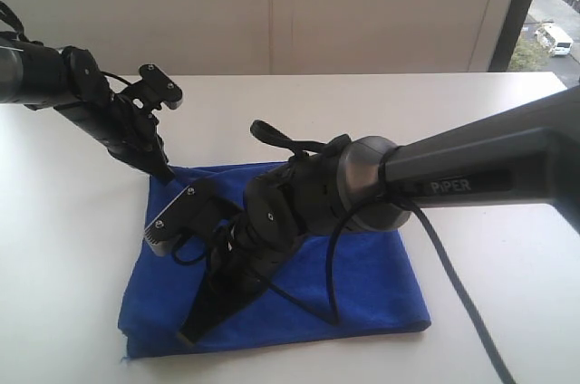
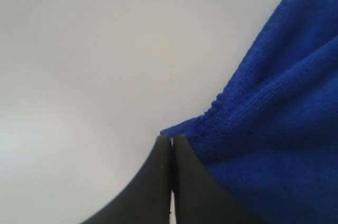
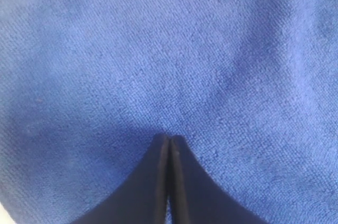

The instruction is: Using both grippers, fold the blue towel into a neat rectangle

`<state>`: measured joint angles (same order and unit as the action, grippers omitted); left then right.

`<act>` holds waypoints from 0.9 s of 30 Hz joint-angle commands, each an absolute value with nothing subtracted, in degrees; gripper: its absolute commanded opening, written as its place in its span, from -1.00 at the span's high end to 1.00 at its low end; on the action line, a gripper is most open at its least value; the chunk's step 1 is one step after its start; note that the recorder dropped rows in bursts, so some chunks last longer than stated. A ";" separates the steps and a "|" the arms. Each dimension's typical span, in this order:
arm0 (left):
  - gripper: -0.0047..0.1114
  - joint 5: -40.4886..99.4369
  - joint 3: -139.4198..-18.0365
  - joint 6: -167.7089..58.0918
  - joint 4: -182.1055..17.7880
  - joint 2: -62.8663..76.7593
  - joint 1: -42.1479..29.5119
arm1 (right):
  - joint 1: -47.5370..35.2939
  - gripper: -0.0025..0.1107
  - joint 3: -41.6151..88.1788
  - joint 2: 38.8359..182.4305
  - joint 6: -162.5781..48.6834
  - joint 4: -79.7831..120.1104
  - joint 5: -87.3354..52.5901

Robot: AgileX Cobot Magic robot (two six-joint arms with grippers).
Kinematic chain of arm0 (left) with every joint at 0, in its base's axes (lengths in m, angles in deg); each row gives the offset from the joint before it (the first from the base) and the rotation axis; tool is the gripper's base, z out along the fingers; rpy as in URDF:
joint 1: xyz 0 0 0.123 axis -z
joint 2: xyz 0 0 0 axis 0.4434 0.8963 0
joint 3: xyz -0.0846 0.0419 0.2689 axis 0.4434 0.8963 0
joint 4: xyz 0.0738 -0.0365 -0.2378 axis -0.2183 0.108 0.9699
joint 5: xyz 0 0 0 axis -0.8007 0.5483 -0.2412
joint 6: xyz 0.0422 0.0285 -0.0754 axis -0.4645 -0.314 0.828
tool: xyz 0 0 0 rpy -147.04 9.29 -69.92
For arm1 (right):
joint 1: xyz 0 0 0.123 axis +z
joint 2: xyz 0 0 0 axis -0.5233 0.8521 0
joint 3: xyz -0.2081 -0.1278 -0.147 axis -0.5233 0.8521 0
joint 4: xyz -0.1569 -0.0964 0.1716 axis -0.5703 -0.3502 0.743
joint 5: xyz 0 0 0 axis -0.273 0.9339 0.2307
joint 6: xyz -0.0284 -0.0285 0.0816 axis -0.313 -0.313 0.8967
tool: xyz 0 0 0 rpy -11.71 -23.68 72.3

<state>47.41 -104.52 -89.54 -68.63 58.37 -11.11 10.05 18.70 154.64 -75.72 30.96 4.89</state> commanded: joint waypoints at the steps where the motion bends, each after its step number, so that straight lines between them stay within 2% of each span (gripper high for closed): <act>1: 0.92 49.00 -104.78 -88.23 -68.43 57.73 -11.30 | 10.18 0.96 19.55 155.04 -75.29 31.27 5.26; 12: 0.90 49.27 -104.78 -86.67 -68.52 57.83 -11.30 | 10.18 0.96 19.55 155.04 -75.17 31.27 5.26; 14: 0.76 49.65 -104.78 -86.67 -68.72 57.83 -11.30 | 10.18 0.96 19.55 155.04 -75.17 31.27 5.26; 19: 0.08 50.64 -104.78 -86.67 -68.72 57.44 -11.30 | 10.18 0.96 19.17 153.55 -75.17 30.93 5.15; 21: -0.12 50.73 -104.78 -86.67 -68.72 56.80 -11.30 | 10.18 0.96 18.76 151.76 -75.17 30.60 4.92; 24: -0.19 51.23 -104.78 -86.67 -68.72 53.85 -11.30 | 9.10 0.96 17.72 147.79 -74.30 26.41 4.80; 27: -0.18 57.66 -104.78 -84.54 -68.12 48.67 -11.30 | 3.53 0.96 16.73 142.97 -62.02 12.90 7.55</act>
<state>52.61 -104.52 -86.42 -69.08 51.62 -11.11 7.06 17.17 145.71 -69.07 21.24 5.72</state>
